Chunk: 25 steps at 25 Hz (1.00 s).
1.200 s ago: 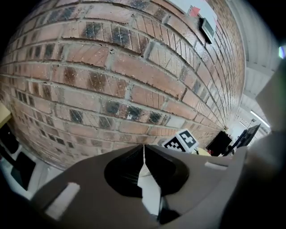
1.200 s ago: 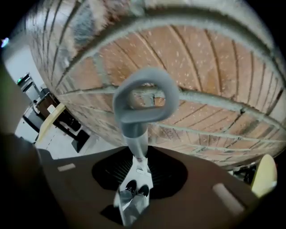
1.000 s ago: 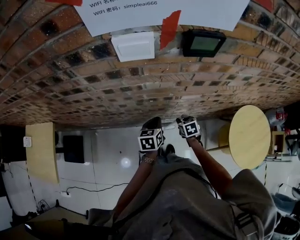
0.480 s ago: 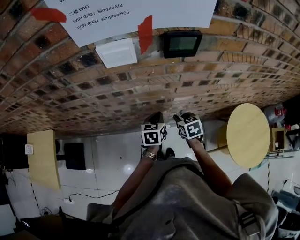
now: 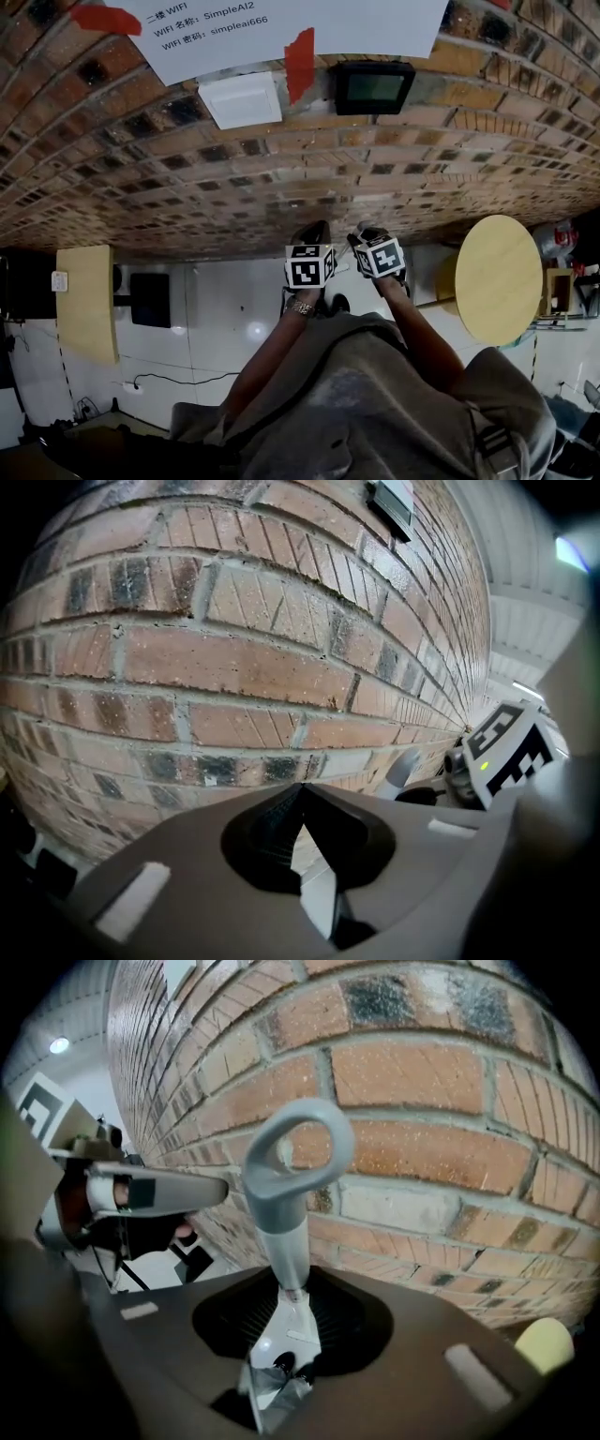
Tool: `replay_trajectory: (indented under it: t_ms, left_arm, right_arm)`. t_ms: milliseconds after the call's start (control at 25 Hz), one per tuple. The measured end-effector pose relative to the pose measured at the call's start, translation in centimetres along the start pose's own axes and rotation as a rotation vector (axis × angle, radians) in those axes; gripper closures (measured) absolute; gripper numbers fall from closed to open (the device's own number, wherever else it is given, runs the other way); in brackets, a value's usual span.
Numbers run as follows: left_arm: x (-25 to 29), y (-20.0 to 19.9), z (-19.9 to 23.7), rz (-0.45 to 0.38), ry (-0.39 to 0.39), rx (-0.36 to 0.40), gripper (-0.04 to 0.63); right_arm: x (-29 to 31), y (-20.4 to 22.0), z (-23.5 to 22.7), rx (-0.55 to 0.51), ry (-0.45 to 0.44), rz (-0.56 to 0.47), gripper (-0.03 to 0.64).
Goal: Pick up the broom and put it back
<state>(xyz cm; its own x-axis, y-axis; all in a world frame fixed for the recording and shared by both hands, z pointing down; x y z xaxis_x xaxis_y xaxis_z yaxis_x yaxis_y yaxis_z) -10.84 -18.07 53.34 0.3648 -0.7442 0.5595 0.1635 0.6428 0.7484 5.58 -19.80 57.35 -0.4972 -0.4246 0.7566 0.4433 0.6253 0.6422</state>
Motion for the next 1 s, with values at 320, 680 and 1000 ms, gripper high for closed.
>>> replay_trajectory:
  t_ms: [320,680,1000]
  left_arm:
    - [-1.8,1.8,0.7,0.01,-0.098,0.002,0.595]
    - [-4.1,5.0,1.3,0.054,-0.218,-0.038,0.595]
    - [-5.8,7.1,1.0,0.063,-0.263,-0.059,0.595]
  right_arm:
    - [11.0,6.4,-1.6,-0.031,-0.02,0.169,0.515]
    - [17.4,5.1,-3.9,-0.104,-0.023,0.054,0.515]
    - [17.3,5.1,-4.3,-0.11,0.04,0.08,0.483]
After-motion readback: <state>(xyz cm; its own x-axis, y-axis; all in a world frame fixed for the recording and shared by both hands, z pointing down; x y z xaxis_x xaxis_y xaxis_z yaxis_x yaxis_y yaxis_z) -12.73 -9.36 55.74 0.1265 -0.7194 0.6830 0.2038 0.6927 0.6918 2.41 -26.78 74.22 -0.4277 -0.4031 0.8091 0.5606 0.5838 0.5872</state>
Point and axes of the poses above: the fingertips, and each gripper's own axes: x forward along the fingers, z to its left, y out of its underside, the point moved 10 cm from there along -x, backward along the fingers, and after that the axes turned 6 degrees about -x, right-handed, at the moved point
